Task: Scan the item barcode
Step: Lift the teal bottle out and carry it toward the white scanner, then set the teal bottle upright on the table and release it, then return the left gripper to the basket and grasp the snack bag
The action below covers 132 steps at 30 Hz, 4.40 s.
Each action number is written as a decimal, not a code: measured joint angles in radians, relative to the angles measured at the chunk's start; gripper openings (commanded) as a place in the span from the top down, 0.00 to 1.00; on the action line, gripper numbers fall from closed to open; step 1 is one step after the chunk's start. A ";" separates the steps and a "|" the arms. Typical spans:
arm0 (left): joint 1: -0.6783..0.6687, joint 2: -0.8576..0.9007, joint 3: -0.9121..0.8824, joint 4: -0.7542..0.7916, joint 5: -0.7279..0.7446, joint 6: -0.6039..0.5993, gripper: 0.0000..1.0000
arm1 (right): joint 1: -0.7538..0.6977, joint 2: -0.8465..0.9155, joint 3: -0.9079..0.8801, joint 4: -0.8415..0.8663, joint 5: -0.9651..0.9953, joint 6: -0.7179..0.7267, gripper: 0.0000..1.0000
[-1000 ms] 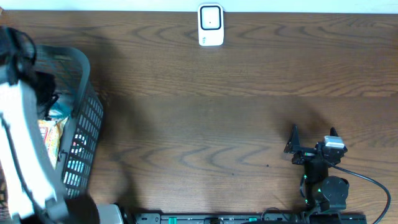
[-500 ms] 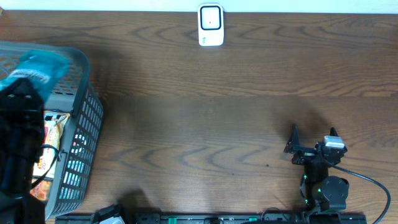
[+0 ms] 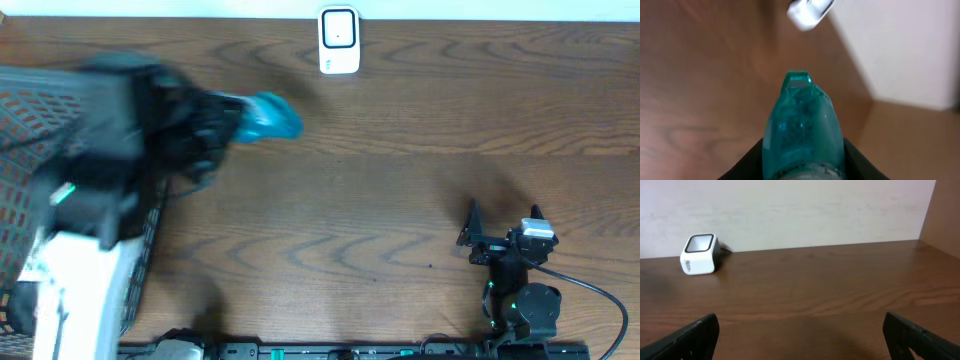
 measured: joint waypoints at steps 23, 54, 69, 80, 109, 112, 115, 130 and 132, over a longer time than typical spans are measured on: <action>-0.284 0.562 -0.001 -0.015 -0.200 0.027 0.75 | 0.000 0.000 0.000 0.000 0.000 0.000 0.01; -0.340 0.645 -0.001 -0.067 -0.390 -0.349 0.37 | 0.000 0.000 0.000 0.000 0.000 0.000 0.01; -0.267 0.414 0.295 -0.216 -0.449 -0.098 0.00 | 0.000 0.000 0.000 0.000 0.000 0.000 0.01; 0.086 0.150 0.330 -0.401 -0.555 0.008 0.02 | 0.000 0.000 0.000 0.000 0.000 0.000 0.01; 0.830 0.124 -0.277 -0.204 -0.581 0.031 0.02 | 0.000 0.000 0.000 0.000 0.000 0.000 0.01; 0.830 0.127 -0.359 -0.076 -0.581 0.076 0.02 | 0.000 0.000 0.000 0.000 0.000 0.000 0.01; 0.830 0.145 -0.414 0.047 -0.581 0.147 0.02 | 0.000 0.000 0.000 0.000 0.000 0.000 0.01; 0.831 0.425 -0.461 0.199 -0.531 0.715 0.02 | 0.000 0.000 0.000 0.000 0.000 0.000 0.01; 0.831 0.443 -0.461 0.196 -0.527 0.756 0.02 | 0.000 0.000 0.000 0.000 0.000 0.000 0.01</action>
